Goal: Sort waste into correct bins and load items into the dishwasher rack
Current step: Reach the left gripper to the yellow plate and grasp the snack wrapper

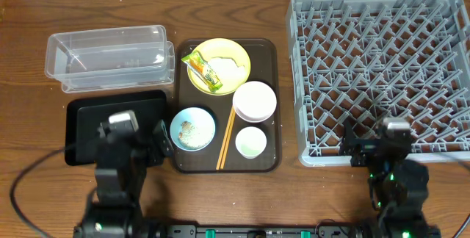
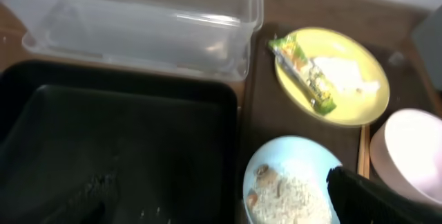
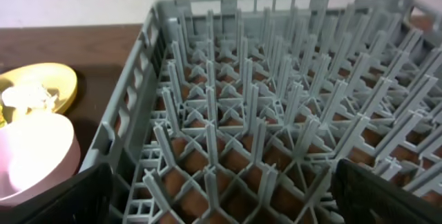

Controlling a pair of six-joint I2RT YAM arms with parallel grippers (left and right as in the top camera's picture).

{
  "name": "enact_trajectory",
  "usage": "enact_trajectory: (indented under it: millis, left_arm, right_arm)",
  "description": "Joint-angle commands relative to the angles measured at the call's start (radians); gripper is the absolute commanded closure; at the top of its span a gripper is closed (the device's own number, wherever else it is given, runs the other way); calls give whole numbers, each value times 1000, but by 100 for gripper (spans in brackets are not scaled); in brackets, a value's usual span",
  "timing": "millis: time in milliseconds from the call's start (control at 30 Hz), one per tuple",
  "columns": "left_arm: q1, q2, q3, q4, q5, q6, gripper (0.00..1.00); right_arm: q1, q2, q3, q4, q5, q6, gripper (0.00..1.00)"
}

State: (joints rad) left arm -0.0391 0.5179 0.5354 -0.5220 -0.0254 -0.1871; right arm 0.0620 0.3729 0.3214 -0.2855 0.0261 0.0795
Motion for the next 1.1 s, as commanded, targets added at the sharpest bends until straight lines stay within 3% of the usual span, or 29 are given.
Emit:
enact_trajectory:
  millis: [0,333,533,700,967,1067]
  left_arm:
    - [6,153,157,-71,38,-13,2]
    - [6,622,604,-509,200,-13,2]
    - [6,729,630,-549,202,-13,2]
    - [6,758,630,-453,237,-17,2]
    - [-23,789,630,-28,298,-22,2]
    - [-48,851,630,80,298,-78,3]
  right_arm:
    - [-5,140,135,-77,-16,31,1]
    - [-5,543,544,-472,-31,27,1]
    - [-5,634,605,-505,-31,28,1]
    - [-5,635,605,-512,-35,28,1]
    - [-5,635,605,-512,-35,29,1]
    - [-5,635,605,-513,-35,29,1]
